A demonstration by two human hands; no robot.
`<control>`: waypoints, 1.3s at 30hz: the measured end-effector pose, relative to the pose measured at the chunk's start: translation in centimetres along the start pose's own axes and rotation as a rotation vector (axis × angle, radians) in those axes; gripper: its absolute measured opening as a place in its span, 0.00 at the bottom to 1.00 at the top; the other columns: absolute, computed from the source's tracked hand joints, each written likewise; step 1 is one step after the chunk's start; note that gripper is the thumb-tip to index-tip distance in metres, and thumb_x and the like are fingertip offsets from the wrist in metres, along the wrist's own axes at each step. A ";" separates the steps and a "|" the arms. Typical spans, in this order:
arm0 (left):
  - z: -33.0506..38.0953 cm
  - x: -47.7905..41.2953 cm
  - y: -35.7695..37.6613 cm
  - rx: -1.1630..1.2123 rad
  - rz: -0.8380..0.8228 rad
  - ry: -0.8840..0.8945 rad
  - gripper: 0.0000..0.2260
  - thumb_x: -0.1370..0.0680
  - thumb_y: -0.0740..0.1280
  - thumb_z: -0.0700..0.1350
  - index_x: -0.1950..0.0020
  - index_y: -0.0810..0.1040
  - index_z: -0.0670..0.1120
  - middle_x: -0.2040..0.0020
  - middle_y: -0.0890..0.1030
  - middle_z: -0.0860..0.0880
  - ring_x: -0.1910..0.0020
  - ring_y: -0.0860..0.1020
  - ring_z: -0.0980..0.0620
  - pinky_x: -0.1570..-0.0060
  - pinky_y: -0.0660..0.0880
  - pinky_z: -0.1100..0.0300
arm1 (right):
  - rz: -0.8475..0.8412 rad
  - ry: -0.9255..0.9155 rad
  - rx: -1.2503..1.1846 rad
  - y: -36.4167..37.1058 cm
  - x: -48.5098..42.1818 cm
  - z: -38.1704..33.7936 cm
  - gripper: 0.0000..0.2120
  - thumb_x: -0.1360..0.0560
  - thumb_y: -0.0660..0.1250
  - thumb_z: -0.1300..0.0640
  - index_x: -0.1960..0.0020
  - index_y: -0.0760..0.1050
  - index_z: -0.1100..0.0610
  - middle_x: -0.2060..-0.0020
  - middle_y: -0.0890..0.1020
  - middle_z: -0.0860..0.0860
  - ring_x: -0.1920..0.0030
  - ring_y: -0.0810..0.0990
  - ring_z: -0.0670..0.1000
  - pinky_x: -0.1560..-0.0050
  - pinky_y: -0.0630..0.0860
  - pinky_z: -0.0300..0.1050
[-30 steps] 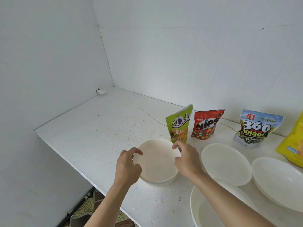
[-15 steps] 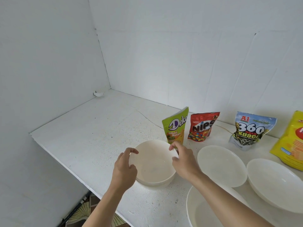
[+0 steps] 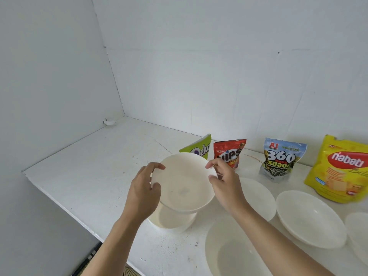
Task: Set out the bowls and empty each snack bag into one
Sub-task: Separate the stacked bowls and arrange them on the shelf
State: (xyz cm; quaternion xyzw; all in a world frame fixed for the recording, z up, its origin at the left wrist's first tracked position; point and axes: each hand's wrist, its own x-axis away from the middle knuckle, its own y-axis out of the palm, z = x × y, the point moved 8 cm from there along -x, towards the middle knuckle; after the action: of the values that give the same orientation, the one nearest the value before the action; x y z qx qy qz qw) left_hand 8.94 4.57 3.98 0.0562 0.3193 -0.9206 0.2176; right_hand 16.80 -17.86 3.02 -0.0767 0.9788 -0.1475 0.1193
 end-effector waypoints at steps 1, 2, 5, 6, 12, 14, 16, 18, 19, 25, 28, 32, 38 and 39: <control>1.2 0.1 0.2 0.009 0.011 0.020 0.25 0.26 0.59 0.29 0.43 0.76 0.59 0.43 0.77 0.56 0.47 0.78 0.52 0.49 0.78 0.51 | 0.022 -0.002 -0.044 -0.9 0.1 -0.1 0.18 0.26 0.60 0.73 0.51 0.75 0.51 0.56 0.80 0.59 0.60 0.72 0.61 0.65 0.63 0.39; 2.5 0.4 0.7 0.017 0.020 0.042 0.26 0.26 0.59 0.29 0.42 0.75 0.59 0.43 0.77 0.57 0.47 0.77 0.53 0.49 0.78 0.51 | 0.049 -0.012 -0.082 -2.1 0.4 -0.3 0.18 0.26 0.60 0.73 0.50 0.75 0.51 0.53 0.80 0.61 0.57 0.73 0.63 0.65 0.63 0.38; 5.9 1.3 2.4 0.062 0.036 0.090 0.27 0.26 0.58 0.29 0.42 0.76 0.60 0.44 0.76 0.57 0.49 0.77 0.53 0.51 0.76 0.55 | 0.115 -0.028 -0.166 -5.8 1.3 -0.8 0.18 0.26 0.59 0.74 0.50 0.76 0.52 0.52 0.81 0.52 0.47 0.73 0.65 0.64 0.66 0.41; 6.8 1.6 3.0 0.082 0.038 0.100 0.27 0.25 0.58 0.29 0.42 0.76 0.60 0.44 0.76 0.57 0.50 0.76 0.55 0.53 0.76 0.57 | 0.131 -0.025 -0.181 -6.9 1.6 -0.9 0.18 0.26 0.59 0.74 0.50 0.76 0.53 0.53 0.81 0.48 0.45 0.72 0.64 0.62 0.68 0.45; 12.1 4.0 8.6 0.198 -0.034 0.151 0.25 0.25 0.59 0.28 0.40 0.77 0.56 0.39 0.76 0.56 0.50 0.75 0.59 0.56 0.73 0.61 | 0.284 0.001 -0.169 -15.3 4.5 0.3 0.17 0.26 0.58 0.74 0.52 0.76 0.54 0.51 0.80 0.50 0.48 0.73 0.57 0.62 0.67 0.30; 13.5 5.0 10.8 0.229 -0.064 0.162 0.25 0.26 0.59 0.28 0.40 0.76 0.55 0.40 0.76 0.57 0.47 0.75 0.54 0.53 0.74 0.57 | 0.335 0.012 -0.131 -18.0 5.7 0.9 0.17 0.27 0.58 0.74 0.53 0.75 0.54 0.52 0.81 0.51 0.58 0.72 0.56 0.66 0.66 0.32; 14.7 5.9 12.6 0.231 -0.082 0.175 0.25 0.26 0.59 0.28 0.41 0.76 0.56 0.42 0.74 0.60 0.47 0.74 0.57 0.51 0.75 0.54 | 0.380 0.032 -0.060 -20.3 6.8 1.6 0.18 0.27 0.57 0.74 0.54 0.75 0.53 0.52 0.82 0.49 0.68 0.70 0.48 0.70 0.65 0.35; 16.0 7.2 14.3 0.205 -0.109 0.197 0.24 0.25 0.60 0.29 0.41 0.76 0.56 0.43 0.74 0.59 0.50 0.73 0.63 0.52 0.74 0.60 | 0.407 0.059 0.022 -22.5 8.1 2.2 0.20 0.28 0.57 0.74 0.54 0.75 0.51 0.51 0.82 0.47 0.70 0.71 0.41 0.70 0.65 0.36; 16.6 7.9 15.2 0.192 -0.124 0.209 0.23 0.25 0.61 0.29 0.42 0.75 0.56 0.44 0.74 0.59 0.51 0.73 0.66 0.54 0.72 0.67 | 0.411 0.073 0.067 -23.5 8.8 2.6 0.21 0.28 0.57 0.74 0.53 0.75 0.50 0.52 0.82 0.47 0.68 0.72 0.40 0.68 0.66 0.37; 17.0 11.8 20.3 0.186 -0.309 0.245 0.25 0.25 0.61 0.28 0.41 0.76 0.57 0.44 0.75 0.60 0.47 0.73 0.63 0.52 0.72 0.61 | 0.353 0.162 0.273 -26.9 12.8 5.9 0.26 0.32 0.54 0.75 0.50 0.76 0.47 0.51 0.81 0.53 0.49 0.78 0.56 0.57 0.74 0.48; 16.4 13.3 21.7 0.164 -0.372 0.251 0.23 0.25 0.62 0.29 0.41 0.77 0.56 0.43 0.76 0.62 0.47 0.75 0.61 0.48 0.74 0.59 | 0.304 0.207 0.341 -27.3 14.8 7.7 0.27 0.32 0.54 0.75 0.50 0.75 0.46 0.59 0.80 0.51 0.60 0.76 0.56 0.62 0.70 0.47; 15.1 14.9 22.3 0.059 -0.418 0.273 0.22 0.27 0.67 0.32 0.41 0.78 0.57 0.44 0.76 0.68 0.45 0.76 0.57 0.46 0.75 0.58 | 0.241 0.237 0.381 -26.6 17.2 9.6 0.27 0.31 0.54 0.75 0.47 0.75 0.47 0.57 0.77 0.46 0.62 0.73 0.48 0.64 0.66 0.45; 13.6 16.5 22.3 -0.108 -0.408 0.314 0.22 0.31 0.69 0.38 0.40 0.81 0.55 0.46 0.75 0.72 0.37 0.72 0.55 0.37 0.70 0.47 | 0.173 0.289 0.417 -24.8 19.6 11.4 0.26 0.31 0.55 0.73 0.44 0.73 0.47 0.46 0.79 0.48 0.47 0.77 0.51 0.46 0.75 0.50; 13.3 16.7 22.5 -0.134 -0.420 0.323 0.22 0.31 0.68 0.39 0.40 0.81 0.55 0.45 0.75 0.70 0.35 0.72 0.54 0.37 0.68 0.49 | 0.165 0.302 0.415 -24.7 19.9 11.6 0.26 0.31 0.55 0.73 0.44 0.73 0.47 0.46 0.78 0.48 0.46 0.77 0.51 0.44 0.75 0.51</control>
State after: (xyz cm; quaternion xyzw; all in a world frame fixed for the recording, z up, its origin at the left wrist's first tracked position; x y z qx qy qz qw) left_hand 4.24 -25.46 -2.28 0.1203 0.4150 -0.9014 -0.0286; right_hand 3.46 -48.03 -4.32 0.0522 0.9373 -0.3445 -0.0035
